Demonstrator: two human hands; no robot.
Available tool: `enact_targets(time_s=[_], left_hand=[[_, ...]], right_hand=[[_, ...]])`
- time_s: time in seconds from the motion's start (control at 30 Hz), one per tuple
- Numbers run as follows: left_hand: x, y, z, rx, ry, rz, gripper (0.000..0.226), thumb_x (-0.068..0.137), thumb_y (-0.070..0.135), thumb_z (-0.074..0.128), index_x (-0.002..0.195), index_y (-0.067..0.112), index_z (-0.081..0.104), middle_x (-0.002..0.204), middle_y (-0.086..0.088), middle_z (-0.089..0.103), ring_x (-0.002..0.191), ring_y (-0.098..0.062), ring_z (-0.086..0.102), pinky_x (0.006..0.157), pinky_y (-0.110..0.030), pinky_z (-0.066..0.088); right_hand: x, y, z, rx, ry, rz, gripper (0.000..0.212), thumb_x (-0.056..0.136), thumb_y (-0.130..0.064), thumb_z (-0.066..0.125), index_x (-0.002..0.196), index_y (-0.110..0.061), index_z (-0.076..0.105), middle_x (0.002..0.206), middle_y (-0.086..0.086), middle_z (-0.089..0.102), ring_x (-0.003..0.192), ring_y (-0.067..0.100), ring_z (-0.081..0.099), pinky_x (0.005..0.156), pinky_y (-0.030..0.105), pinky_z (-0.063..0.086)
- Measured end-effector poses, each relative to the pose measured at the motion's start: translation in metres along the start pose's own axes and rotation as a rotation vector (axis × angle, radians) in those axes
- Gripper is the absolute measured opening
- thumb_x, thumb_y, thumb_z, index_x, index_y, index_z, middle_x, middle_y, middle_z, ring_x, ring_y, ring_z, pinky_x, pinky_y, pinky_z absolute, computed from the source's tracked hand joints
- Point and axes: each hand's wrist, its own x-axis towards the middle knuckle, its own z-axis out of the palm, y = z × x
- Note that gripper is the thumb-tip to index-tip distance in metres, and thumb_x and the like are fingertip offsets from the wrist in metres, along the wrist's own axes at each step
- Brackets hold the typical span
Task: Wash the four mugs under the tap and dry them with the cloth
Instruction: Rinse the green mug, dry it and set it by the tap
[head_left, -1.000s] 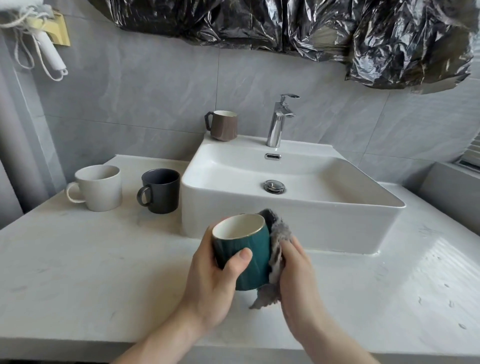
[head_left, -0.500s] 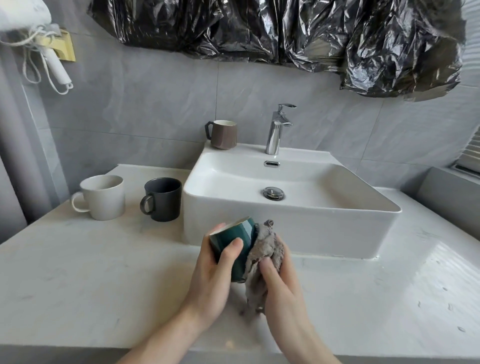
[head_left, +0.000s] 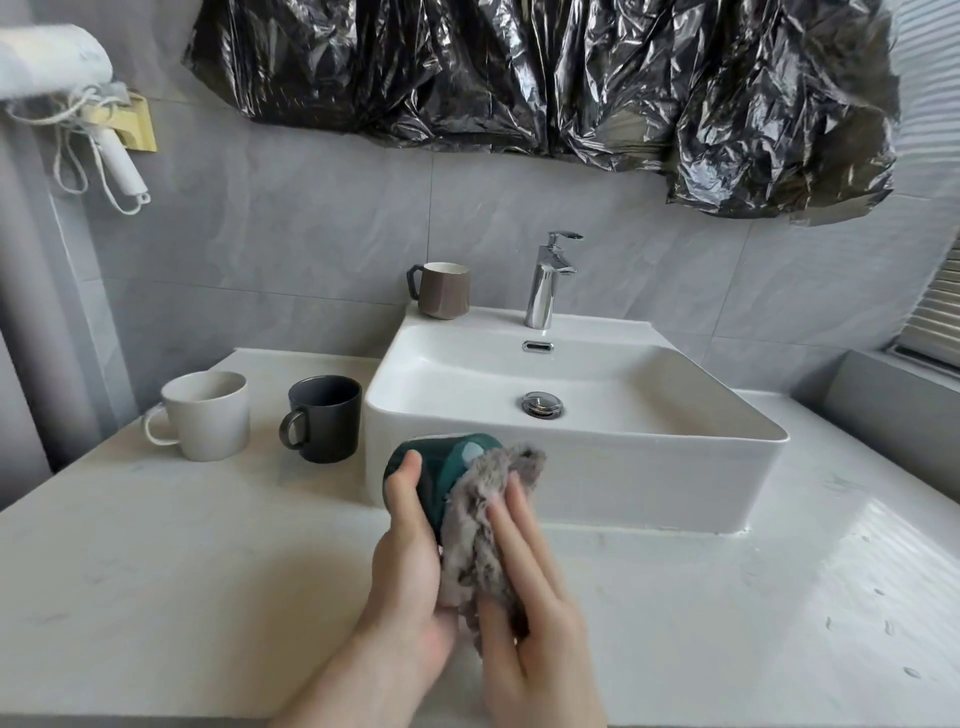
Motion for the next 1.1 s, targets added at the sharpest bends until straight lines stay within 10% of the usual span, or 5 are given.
enact_targets(time_s=[0.17, 0.23, 0.43, 0.7, 1.1], left_hand=[[-0.011, 0.006, 0.007, 0.065, -0.021, 0.061, 0.063, 0.093, 0.061, 0.056, 0.112, 0.006, 0.080, 0.111, -0.017, 0.080, 0.104, -0.031, 0.078, 0.098, -0.045, 0.056], [-0.017, 0.003, 0.008, 0.160, -0.023, 0.143, 0.069, 0.080, 0.062, 0.067, 0.116, 0.004, 0.077, 0.111, -0.017, 0.080, 0.102, -0.032, 0.077, 0.092, -0.044, 0.058], [-0.030, -0.009, -0.003, 0.509, -0.178, 0.556, 0.067, 0.063, 0.051, 0.077, 0.122, 0.022, 0.063, 0.102, 0.009, 0.078, 0.093, -0.006, 0.075, 0.072, -0.016, 0.057], [-0.029, -0.014, -0.016, 1.012, -0.245, 0.748, 0.094, 0.052, 0.037, 0.101, 0.134, 0.045, 0.056, 0.124, 0.024, 0.072, 0.115, -0.004, 0.069, 0.091, -0.020, 0.056], [-0.020, -0.014, -0.019, 1.306, -0.199, 1.125, 0.092, 0.050, 0.044, 0.085, 0.138, 0.039, 0.056, 0.128, 0.030, 0.061, 0.112, -0.004, 0.062, 0.094, -0.023, 0.049]], right_hand=[[-0.009, -0.006, -0.003, 0.026, 0.141, 0.160, 0.072, 0.092, 0.004, 0.057, 0.151, -0.038, 0.052, 0.153, -0.011, 0.055, 0.110, 0.039, 0.073, 0.073, 0.037, 0.065], [-0.004, -0.017, -0.007, 0.288, 0.207, 0.455, 0.057, 0.100, 0.005, 0.058, 0.146, -0.031, 0.059, 0.112, 0.001, 0.080, 0.073, 0.032, 0.076, 0.058, 0.030, 0.059], [0.039, -0.047, -0.052, 0.836, 0.007, 0.940, 0.041, 0.101, -0.016, 0.038, 0.114, -0.009, 0.077, 0.099, 0.047, 0.065, 0.067, 0.060, 0.060, 0.062, 0.053, 0.046], [0.044, -0.060, -0.079, 0.302, -0.103, 0.669, 0.044, 0.084, -0.022, 0.053, 0.115, -0.043, 0.076, 0.071, -0.018, 0.072, 0.058, 0.000, 0.064, 0.048, 0.020, 0.049], [0.031, -0.043, -0.088, -0.397, -0.122, 0.293, 0.072, 0.069, -0.014, 0.057, 0.127, -0.055, 0.066, 0.122, -0.044, 0.063, 0.108, -0.010, 0.065, 0.088, 0.012, 0.052]])
